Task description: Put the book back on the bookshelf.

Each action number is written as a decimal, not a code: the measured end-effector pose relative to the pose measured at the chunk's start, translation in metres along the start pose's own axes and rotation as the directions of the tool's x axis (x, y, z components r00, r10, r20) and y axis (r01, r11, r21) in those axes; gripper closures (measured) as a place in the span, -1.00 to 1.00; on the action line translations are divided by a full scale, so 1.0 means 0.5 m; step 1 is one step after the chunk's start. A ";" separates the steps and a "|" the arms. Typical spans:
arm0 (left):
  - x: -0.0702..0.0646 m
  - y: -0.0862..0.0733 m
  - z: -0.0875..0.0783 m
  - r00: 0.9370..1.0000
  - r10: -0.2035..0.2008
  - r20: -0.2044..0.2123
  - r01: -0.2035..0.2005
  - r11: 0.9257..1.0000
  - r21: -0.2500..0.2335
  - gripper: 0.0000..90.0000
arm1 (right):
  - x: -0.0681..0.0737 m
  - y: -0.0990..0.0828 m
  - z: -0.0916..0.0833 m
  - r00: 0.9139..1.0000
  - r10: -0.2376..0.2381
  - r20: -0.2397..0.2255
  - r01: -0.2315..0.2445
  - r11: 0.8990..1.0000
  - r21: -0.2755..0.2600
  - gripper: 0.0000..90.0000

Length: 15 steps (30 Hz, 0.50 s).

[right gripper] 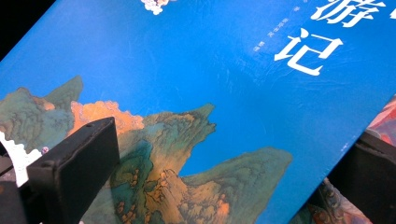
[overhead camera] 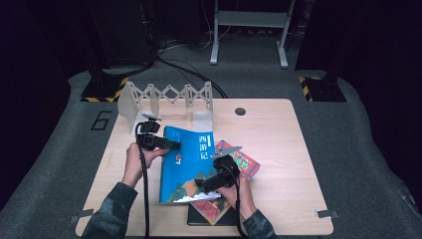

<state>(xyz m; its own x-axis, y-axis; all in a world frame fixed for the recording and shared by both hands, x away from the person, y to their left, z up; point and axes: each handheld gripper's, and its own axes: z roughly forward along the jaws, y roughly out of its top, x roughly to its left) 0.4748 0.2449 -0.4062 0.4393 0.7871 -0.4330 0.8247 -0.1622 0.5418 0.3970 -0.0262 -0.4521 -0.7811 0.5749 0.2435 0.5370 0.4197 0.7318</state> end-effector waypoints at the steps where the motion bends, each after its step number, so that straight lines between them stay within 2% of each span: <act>1: 0.001 0.001 0.001 1.000 -0.005 0.004 0.005 1.000 -0.008 -0.19 | 0.000 0.000 0.000 1.000 0.001 0.000 -0.001 1.000 0.001 -1.00; 5: -0.001 0.004 0.008 1.000 -0.013 0.010 0.013 1.000 0.011 -0.19 | 0.000 0.001 0.000 1.000 -0.002 0.002 0.002 1.000 0.004 -1.00; 7: 0.001 0.006 0.012 1.000 0.001 0.015 -0.002 1.000 0.024 -0.19 | 0.001 0.001 0.000 1.000 0.003 0.001 -0.003 1.000 0.004 -1.00; 8: 0.002 0.006 0.020 0.999 -0.020 0.048 0.018 0.999 0.031 -0.19 | 0.001 0.002 0.001 1.000 0.005 0.002 -0.005 1.000 0.003 -1.00; 9: 0.003 0.005 0.026 0.998 -0.017 0.064 0.015 0.999 0.044 -0.16 | -0.001 0.002 0.000 1.000 -0.011 0.001 0.011 1.000 0.006 -1.00; 10: 0.000 0.004 0.033 0.998 -0.020 0.054 0.018 0.999 0.037 -0.17 | -0.001 0.002 0.000 1.000 -0.011 -0.001 0.011 1.000 0.006 -1.00; 12: -0.001 0.004 0.030 0.998 -0.009 0.057 0.007 1.000 0.024 -0.13 | -0.001 0.001 0.000 1.000 -0.003 -0.003 0.003 1.000 0.007 -1.00; 15: -0.009 0.003 0.027 0.999 0.000 0.036 -0.001 1.000 0.025 -0.07 | -0.003 0.000 0.000 1.000 -0.007 -0.005 0.007 1.000 0.000 -1.00</act>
<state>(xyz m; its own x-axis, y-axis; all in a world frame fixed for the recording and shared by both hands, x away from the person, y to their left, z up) 0.4789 0.2328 -0.4131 0.4521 0.7654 -0.4581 0.8327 -0.1781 0.5243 0.3978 -0.0272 -0.4524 -0.7863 0.5685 0.2419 0.5318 0.4236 0.7333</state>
